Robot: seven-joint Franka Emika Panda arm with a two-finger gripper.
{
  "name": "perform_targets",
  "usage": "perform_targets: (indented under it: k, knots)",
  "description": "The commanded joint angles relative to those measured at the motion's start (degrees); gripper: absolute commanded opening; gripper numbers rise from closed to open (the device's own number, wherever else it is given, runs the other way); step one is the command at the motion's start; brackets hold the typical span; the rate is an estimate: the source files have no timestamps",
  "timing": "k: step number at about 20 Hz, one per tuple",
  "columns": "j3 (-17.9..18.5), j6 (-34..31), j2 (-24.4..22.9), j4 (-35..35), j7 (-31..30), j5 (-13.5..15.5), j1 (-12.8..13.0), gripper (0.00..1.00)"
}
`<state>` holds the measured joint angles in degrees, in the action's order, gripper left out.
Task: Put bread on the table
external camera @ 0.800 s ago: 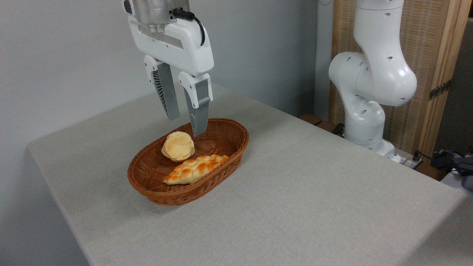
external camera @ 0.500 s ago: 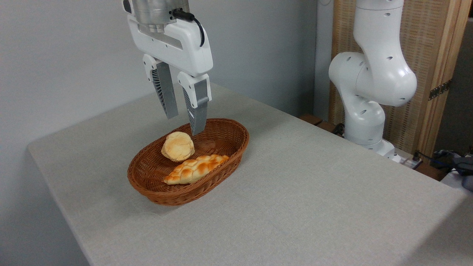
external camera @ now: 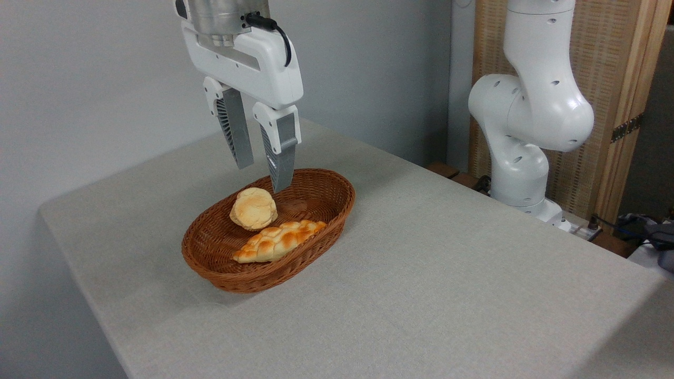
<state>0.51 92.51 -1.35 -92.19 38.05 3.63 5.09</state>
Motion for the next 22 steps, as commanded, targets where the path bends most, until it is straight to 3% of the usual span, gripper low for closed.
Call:
perform_targets:
  k: [1, 14, 22]
  knots:
    - [0.5, -1.5, 0.6, 1.3, -1.1, 0.9, 0.6, 1.00]
    - [-2.1, -0.9, -0.1, -0.9, -1.1, 0.9, 1.9, 1.00]
    - [-11.2, 7.5, 0.2, -9.5, -1.0, 0.1, 3.3, 1.00]
